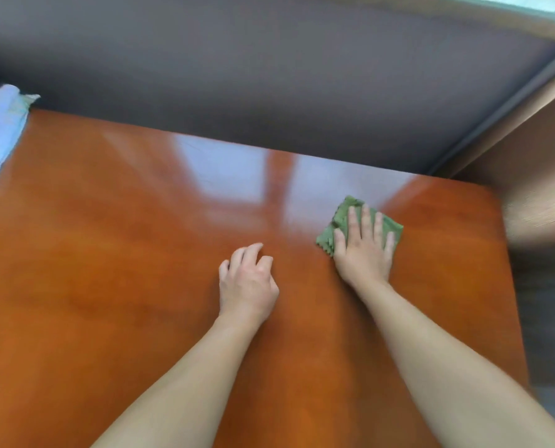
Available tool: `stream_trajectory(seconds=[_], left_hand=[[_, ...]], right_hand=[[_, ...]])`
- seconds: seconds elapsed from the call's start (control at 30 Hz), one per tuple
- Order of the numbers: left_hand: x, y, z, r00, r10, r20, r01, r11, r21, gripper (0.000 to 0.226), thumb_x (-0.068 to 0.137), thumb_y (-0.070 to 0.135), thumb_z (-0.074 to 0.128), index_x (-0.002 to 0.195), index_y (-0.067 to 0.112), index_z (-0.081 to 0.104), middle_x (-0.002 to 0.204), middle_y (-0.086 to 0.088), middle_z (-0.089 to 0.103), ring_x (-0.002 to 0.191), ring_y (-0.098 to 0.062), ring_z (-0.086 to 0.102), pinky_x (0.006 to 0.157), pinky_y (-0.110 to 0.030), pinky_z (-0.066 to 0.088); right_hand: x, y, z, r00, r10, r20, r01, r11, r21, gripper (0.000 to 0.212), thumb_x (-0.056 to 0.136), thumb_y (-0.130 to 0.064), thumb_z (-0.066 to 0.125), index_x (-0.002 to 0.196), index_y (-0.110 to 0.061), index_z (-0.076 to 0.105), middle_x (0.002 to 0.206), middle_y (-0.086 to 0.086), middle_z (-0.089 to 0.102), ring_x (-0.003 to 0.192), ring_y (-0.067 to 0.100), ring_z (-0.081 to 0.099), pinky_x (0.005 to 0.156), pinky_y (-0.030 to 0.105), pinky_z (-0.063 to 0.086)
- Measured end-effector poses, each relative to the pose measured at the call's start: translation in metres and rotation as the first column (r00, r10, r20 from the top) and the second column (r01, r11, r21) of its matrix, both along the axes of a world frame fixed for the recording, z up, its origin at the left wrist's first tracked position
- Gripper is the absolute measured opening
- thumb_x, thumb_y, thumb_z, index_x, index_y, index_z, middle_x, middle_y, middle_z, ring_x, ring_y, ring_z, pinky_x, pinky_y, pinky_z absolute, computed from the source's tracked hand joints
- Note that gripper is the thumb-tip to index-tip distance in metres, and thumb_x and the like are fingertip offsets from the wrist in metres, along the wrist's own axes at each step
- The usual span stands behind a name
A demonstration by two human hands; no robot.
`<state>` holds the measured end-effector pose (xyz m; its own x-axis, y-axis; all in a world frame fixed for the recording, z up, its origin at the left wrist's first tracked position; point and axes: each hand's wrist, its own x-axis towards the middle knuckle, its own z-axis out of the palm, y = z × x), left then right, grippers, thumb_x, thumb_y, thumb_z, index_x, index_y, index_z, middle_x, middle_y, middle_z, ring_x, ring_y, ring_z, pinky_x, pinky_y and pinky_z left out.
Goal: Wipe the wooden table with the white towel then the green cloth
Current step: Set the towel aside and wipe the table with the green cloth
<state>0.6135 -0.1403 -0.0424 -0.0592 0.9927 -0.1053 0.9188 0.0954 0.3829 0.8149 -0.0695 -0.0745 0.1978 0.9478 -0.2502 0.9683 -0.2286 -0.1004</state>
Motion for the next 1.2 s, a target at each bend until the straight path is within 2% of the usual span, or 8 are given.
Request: stream_trajectory(seconds=[0.1, 0.3, 0.53, 0.67, 0.8, 0.93, 1.07, 1.2], left_hand=[[0.006, -0.002, -0.001, 1.0, -0.012, -0.016, 0.009, 0.989, -0.146, 0.041, 0.088, 0.005, 0.045, 0.126, 0.014, 0.059, 0.148, -0.005, 0.041, 0.14, -0.028, 0.028, 0.111, -0.053, 0.024], [-0.009, -0.002, 0.004, 0.995, -0.094, -0.026, 0.086, 0.97, -0.226, 0.047, 0.094, 0.007, 0.037, 0.139, 0.018, 0.045, 0.156, 0.002, 0.024, 0.146, -0.021, 0.013, 0.116, -0.046, 0.017], [-0.003, -0.005, 0.008, 0.999, -0.054, 0.0, 0.053, 0.975, -0.214, 0.05, 0.097, 0.012, 0.035, 0.145, 0.022, 0.035, 0.158, 0.005, 0.018, 0.146, -0.016, 0.008, 0.119, -0.04, 0.012], [-0.025, -0.022, 0.012, 0.999, 0.011, 0.048, -0.004, 0.989, -0.149, 0.037, 0.089, 0.011, 0.049, 0.122, 0.015, 0.064, 0.142, 0.0, 0.049, 0.136, -0.019, 0.038, 0.105, -0.037, 0.039], [-0.088, -0.038, 0.008, 0.99, 0.136, -0.042, -0.138, 0.989, -0.049, 0.019, 0.075, 0.006, 0.061, 0.088, 0.01, 0.075, 0.101, -0.002, 0.07, 0.097, -0.025, 0.063, 0.068, -0.037, 0.056], [-0.146, -0.046, 0.014, 0.949, 0.274, -0.157, -0.288, 0.955, -0.078, 0.024, 0.083, 0.013, 0.053, 0.1, 0.013, 0.071, 0.105, -0.001, 0.065, 0.097, -0.025, 0.057, 0.073, -0.038, 0.052], [-0.185, -0.065, 0.014, 0.937, 0.306, -0.171, -0.323, 0.942, -0.085, 0.029, 0.085, 0.013, 0.049, 0.108, 0.014, 0.067, 0.112, -0.001, 0.06, 0.103, -0.024, 0.053, 0.076, -0.038, 0.05], [-0.211, -0.09, 0.008, 0.95, 0.281, -0.135, -0.289, 0.956, -0.042, 0.025, 0.08, 0.011, 0.058, 0.1, 0.015, 0.072, 0.114, -0.002, 0.061, 0.103, -0.025, 0.057, 0.076, -0.04, 0.053]], right_hand=[[-0.044, 0.007, 0.001, 0.995, -0.092, -0.034, 0.093, 0.996, 0.014, 0.063, 0.1, -0.05, 0.018, 0.155, -0.027, -0.003, 0.163, -0.002, -0.013, 0.149, 0.023, -0.013, 0.118, 0.052, -0.006], [-0.086, -0.025, 0.004, 0.938, 0.328, -0.116, -0.33, 0.944, 0.002, 0.059, 0.101, -0.049, 0.017, 0.154, -0.034, -0.004, 0.162, -0.009, -0.013, 0.148, 0.016, -0.017, 0.119, 0.045, -0.009], [0.023, -0.016, 0.003, 0.999, -0.037, -0.032, 0.038, 0.999, 0.014, 0.061, 0.1, -0.051, 0.016, 0.155, -0.032, -0.001, 0.163, -0.007, -0.009, 0.149, 0.018, -0.012, 0.119, 0.048, -0.006], [-0.024, -0.024, 0.005, 0.991, -0.115, -0.063, 0.115, 0.993, 0.007, 0.062, 0.1, -0.049, 0.015, 0.155, -0.027, -0.003, 0.162, -0.004, -0.014, 0.148, 0.021, -0.016, 0.118, 0.051, -0.007], [-0.116, -0.032, 0.003, 0.993, 0.086, -0.077, -0.085, 0.996, 0.009, 0.063, 0.1, -0.047, 0.014, 0.155, -0.026, -0.007, 0.162, -0.002, -0.017, 0.148, 0.023, -0.018, 0.118, 0.05, -0.01], [-0.212, -0.087, 0.001, 0.879, 0.457, -0.139, -0.451, 0.89, 0.072, 0.062, 0.097, -0.048, 0.023, 0.155, -0.025, 0.016, 0.163, 0.0, 0.007, 0.15, 0.025, 0.003, 0.117, 0.05, -0.003], [-0.222, -0.112, -0.007, 0.694, 0.709, -0.126, -0.707, 0.704, 0.066, 0.061, 0.097, -0.051, 0.027, 0.152, -0.026, 0.03, 0.16, 0.0, 0.024, 0.149, 0.025, 0.015, 0.116, 0.051, 0.011], [-0.222, -0.051, -0.007, 0.801, 0.597, -0.048, -0.594, 0.802, 0.063, 0.061, 0.097, -0.055, 0.023, 0.154, -0.032, 0.019, 0.163, -0.005, 0.01, 0.15, 0.02, 0.004, 0.119, 0.049, 0.004]])
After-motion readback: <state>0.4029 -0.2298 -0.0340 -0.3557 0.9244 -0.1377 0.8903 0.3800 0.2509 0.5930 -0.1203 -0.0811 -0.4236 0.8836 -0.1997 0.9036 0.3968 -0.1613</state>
